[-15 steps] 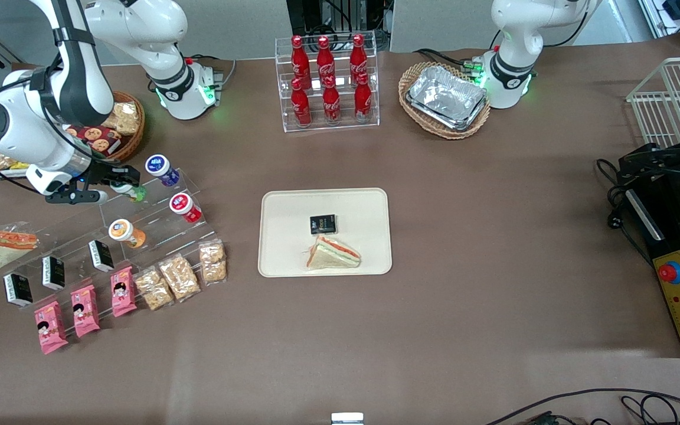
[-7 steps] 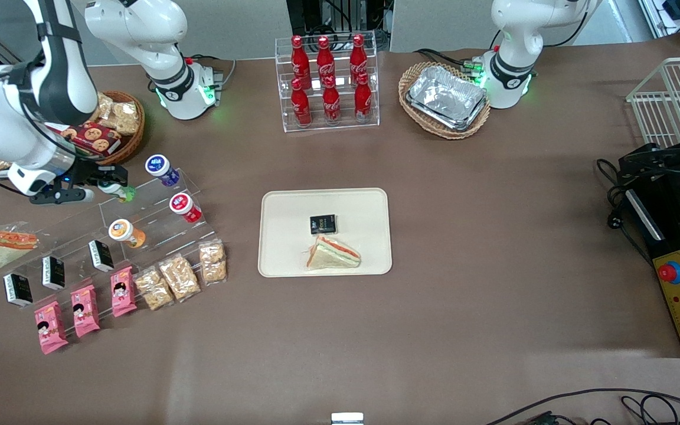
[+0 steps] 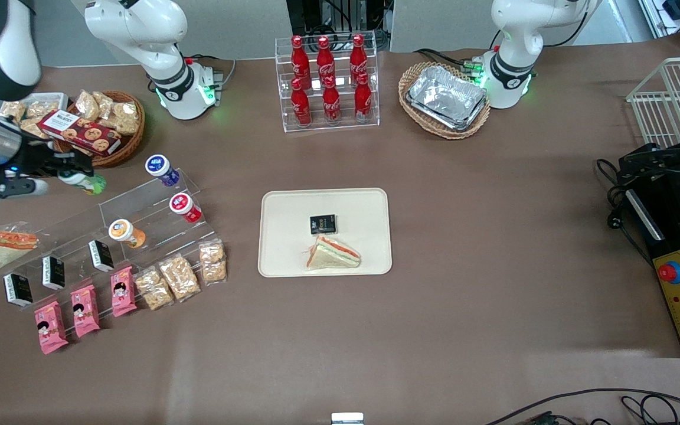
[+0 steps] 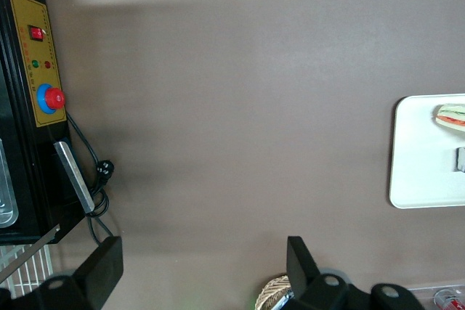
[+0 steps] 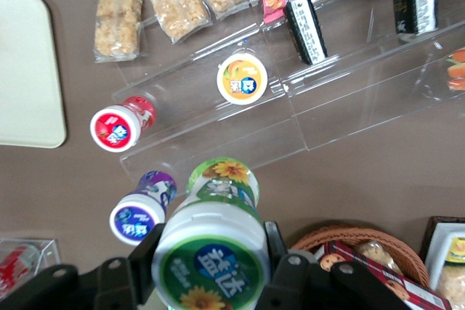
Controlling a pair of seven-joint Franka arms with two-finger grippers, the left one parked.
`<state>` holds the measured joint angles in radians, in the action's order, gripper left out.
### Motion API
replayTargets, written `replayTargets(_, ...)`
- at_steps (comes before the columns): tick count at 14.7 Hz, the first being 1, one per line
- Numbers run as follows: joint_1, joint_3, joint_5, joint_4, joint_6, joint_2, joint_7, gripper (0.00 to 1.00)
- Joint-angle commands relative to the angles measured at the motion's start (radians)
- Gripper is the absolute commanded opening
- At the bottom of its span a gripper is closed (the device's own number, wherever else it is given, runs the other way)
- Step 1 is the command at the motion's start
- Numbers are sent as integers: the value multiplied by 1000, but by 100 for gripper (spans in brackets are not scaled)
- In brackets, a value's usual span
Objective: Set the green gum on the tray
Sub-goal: 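Close the right gripper on the green gum bottle and lift it, then carry the green gum bottle over the cream tray and lower it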
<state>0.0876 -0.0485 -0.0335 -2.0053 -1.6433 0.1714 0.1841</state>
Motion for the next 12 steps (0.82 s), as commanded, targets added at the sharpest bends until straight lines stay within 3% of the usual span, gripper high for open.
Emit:
replayTargets(1, -32, 4, 0, 242, 193, -125, -3, 35)
replayTargets(4, -168, 6, -17, 249, 203, -141, -133, 35)
replayTargets(6, -254, 4, -83, 247, 192, -159, -274, 35)
replayTargets(8, -307, 4, -132, 229, 175, -179, -308, 35)
replayTargets(10, -357, 4, -193, 156, 84, -175, -316, 35)
replayTargets(12, -417, 4, -195, 91, -19, -178, -330, 35)
